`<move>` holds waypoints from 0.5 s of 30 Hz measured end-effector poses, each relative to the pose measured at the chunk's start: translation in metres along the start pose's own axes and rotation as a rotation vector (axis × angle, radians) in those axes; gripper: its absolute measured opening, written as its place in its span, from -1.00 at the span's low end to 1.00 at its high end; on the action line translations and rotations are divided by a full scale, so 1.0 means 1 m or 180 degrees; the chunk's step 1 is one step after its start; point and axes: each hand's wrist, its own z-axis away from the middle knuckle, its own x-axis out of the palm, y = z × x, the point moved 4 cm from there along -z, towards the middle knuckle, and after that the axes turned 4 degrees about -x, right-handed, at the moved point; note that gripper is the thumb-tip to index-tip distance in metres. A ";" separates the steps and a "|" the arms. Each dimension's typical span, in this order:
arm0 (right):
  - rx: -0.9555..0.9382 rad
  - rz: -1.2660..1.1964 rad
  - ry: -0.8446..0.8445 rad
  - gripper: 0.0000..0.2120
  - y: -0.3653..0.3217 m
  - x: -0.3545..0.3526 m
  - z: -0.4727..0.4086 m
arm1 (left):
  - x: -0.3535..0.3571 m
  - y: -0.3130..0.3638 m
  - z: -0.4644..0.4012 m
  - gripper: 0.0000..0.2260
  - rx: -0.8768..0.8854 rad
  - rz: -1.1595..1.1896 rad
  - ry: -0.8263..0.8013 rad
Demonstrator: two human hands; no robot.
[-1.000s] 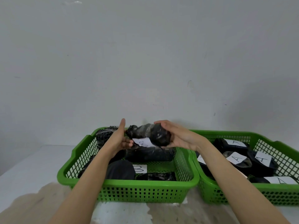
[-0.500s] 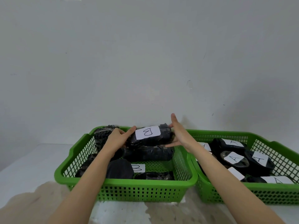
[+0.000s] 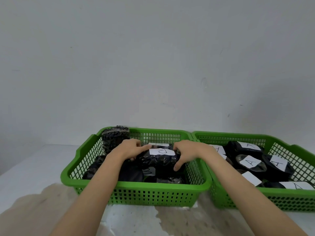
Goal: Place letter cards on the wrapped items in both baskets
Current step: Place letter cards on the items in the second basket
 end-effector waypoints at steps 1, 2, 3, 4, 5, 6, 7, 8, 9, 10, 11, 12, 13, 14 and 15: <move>0.0074 0.0137 -0.0079 -0.33 -0.002 0.004 -0.001 | 0.002 0.001 0.001 -0.60 0.0035 0.0005 -0.0096; 0.0146 0.0292 -0.0126 -0.37 -0.004 0.008 -0.002 | 0.005 0.002 0.002 -0.57 0.0066 -0.0005 -0.0201; 0.0209 0.0418 -0.0162 -0.40 -0.006 0.011 -0.004 | 0.007 0.003 0.003 -0.50 0.0033 0.0007 -0.0331; 0.0245 0.0475 -0.0184 -0.44 -0.006 0.012 -0.005 | 0.010 0.003 0.004 -0.42 -0.0053 0.0051 -0.0488; 0.0258 0.0457 -0.0204 -0.46 -0.006 0.012 -0.006 | 0.013 0.002 0.004 -0.40 -0.0136 0.0081 -0.0676; 0.0242 0.0366 -0.0215 -0.45 -0.005 0.011 -0.006 | 0.017 0.001 0.004 -0.41 -0.0164 0.0015 -0.0836; 0.0231 0.0241 -0.0227 -0.39 -0.004 0.010 -0.006 | 0.018 0.000 0.005 -0.42 -0.0167 -0.0151 -0.0944; 0.0224 0.0144 -0.0213 -0.32 -0.004 0.008 -0.005 | 0.017 0.000 0.006 -0.44 -0.0161 -0.0315 -0.0959; 0.0219 0.0088 -0.0185 -0.29 -0.004 0.006 -0.005 | 0.015 0.000 0.006 -0.44 -0.0144 -0.0418 -0.0875; 0.0192 0.0068 -0.0128 -0.30 -0.006 0.004 -0.005 | 0.012 0.001 0.007 -0.45 -0.0092 -0.0453 -0.0685; 0.0127 0.0070 -0.0058 -0.34 -0.009 0.000 -0.006 | 0.008 0.004 0.008 -0.47 0.0001 -0.0409 -0.0353; 0.0023 0.0070 0.0043 -0.38 -0.014 -0.004 -0.008 | 0.000 0.008 0.011 -0.52 0.0133 -0.0272 0.0144; -0.0108 0.0040 0.0177 -0.41 -0.020 -0.010 -0.010 | -0.013 0.014 0.015 -0.57 0.0248 -0.0088 0.0788; -0.0222 -0.0021 0.0343 -0.43 -0.027 -0.018 -0.014 | -0.028 0.018 0.019 -0.61 0.0294 0.0071 0.1481; -0.0323 -0.0122 0.0509 -0.45 -0.034 -0.027 -0.018 | -0.041 0.018 0.022 -0.64 0.0278 0.0152 0.2072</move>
